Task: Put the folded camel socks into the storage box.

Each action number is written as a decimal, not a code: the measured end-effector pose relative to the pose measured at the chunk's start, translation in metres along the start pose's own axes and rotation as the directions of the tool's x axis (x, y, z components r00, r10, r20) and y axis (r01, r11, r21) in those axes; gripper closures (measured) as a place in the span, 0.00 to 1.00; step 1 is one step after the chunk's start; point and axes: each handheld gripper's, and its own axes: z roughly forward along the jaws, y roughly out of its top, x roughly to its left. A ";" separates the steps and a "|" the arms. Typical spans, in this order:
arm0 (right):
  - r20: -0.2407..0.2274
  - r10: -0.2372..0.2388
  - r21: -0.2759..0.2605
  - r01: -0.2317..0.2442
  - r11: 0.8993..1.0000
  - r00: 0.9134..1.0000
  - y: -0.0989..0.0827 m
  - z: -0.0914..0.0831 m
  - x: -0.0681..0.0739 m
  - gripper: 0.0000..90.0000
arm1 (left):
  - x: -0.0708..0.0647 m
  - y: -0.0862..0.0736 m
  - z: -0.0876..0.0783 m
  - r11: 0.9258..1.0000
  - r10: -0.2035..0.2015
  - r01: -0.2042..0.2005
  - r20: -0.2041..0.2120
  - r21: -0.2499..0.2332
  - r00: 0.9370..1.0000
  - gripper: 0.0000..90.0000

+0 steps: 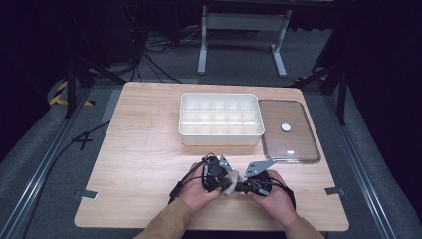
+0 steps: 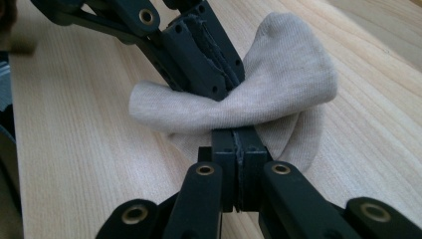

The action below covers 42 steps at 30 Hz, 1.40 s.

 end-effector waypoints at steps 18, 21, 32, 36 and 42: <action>0.016 0.017 -0.168 -0.014 0.986 1.000 0.017 -0.027 0.006 0.95 | -0.003 0.002 0.002 1.000 0.021 -0.020 -0.012 0.013 1.000 0.88; 0.017 0.019 -0.153 -0.016 0.988 1.000 0.015 -0.021 0.004 0.93 | -0.004 0.001 0.002 1.000 0.011 -0.011 -0.009 0.007 1.000 0.88; 0.033 0.035 -0.087 -0.032 0.996 0.999 0.003 -0.026 -0.009 0.84 | -0.005 0.002 -0.001 0.999 0.043 -0.043 0.004 -0.028 0.999 0.84; 0.034 0.003 -0.049 -0.002 0.999 0.999 0.001 -0.025 -0.012 0.79 | -0.006 0.002 0.001 0.999 0.051 -0.051 0.010 -0.015 0.999 0.82; 0.012 -0.017 -0.010 0.017 1.000 1.000 -0.004 -0.019 -0.015 0.75 | -0.004 0.000 0.003 0.999 0.044 -0.044 0.017 0.003 0.999 0.81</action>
